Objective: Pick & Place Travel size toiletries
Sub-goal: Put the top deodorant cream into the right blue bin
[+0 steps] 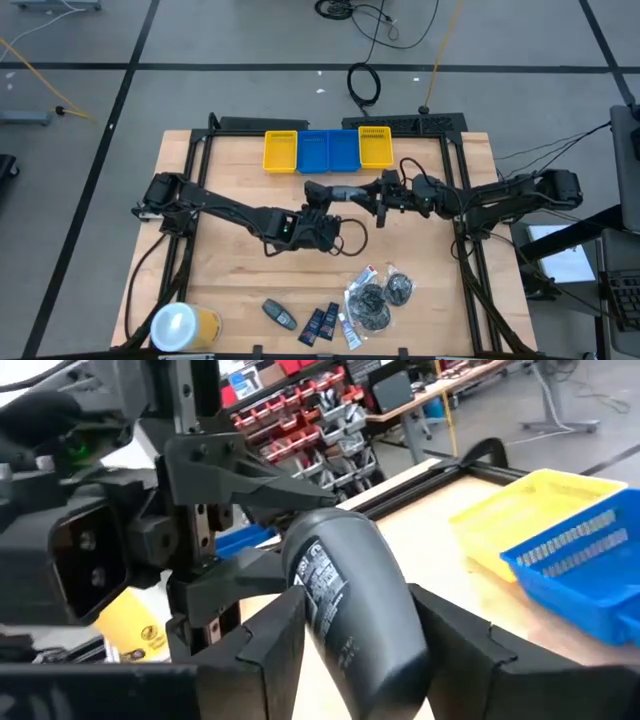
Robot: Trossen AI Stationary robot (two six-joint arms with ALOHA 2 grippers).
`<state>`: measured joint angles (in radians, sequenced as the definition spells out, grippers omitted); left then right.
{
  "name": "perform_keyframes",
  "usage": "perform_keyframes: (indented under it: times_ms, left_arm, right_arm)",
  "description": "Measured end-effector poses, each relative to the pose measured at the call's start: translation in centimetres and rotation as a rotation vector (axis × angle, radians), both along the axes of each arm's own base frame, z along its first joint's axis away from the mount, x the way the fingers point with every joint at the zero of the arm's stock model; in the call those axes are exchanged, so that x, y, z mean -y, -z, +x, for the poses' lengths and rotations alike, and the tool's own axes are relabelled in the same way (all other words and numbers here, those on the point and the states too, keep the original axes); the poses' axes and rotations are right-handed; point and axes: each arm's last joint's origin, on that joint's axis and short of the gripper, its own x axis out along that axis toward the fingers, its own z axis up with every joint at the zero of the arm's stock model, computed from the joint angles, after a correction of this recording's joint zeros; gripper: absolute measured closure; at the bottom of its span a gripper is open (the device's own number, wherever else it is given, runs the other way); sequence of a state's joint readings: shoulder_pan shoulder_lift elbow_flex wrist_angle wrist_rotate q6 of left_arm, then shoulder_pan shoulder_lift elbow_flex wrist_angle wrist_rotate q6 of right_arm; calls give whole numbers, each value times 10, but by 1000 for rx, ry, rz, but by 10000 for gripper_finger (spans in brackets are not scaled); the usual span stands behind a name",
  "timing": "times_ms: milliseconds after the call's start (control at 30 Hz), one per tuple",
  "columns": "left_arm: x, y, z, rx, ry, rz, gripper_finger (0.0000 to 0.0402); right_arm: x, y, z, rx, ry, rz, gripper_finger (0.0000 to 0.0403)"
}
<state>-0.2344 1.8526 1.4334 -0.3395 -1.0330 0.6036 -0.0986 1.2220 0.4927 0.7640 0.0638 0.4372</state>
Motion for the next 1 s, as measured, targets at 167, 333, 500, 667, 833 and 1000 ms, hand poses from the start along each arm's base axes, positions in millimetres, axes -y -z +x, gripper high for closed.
perform_keyframes:
  times_ms: [167, 333, 500, 667, 833, 1000]
  left_arm:
    - [0, 0, -1, -14, -4, 20, 256]
    - [0, 1, -1, -6, -12, 13, 256]
    - [-1, 0, -1, 1, -27, 23, 256]
    - [-2, -2, -1, 53, -97, 57, 204]
    - [-5, -5, -3, 87, -204, 148, 153]
    - [-6, -7, -6, 100, -282, 226, 158]
  right_arm:
    - [-1, 0, 0, 0, -34, -3, 294]
    - [-3, -1, 0, 6, -96, -4, 295]
    - [-3, -1, 0, 9, -103, -16, 295]
    - [-3, -4, 0, 30, -111, -42, 295]
    - [-4, -4, 0, 28, -133, -44, 299]
    - [-4, -4, 0, 31, -130, -59, 299]
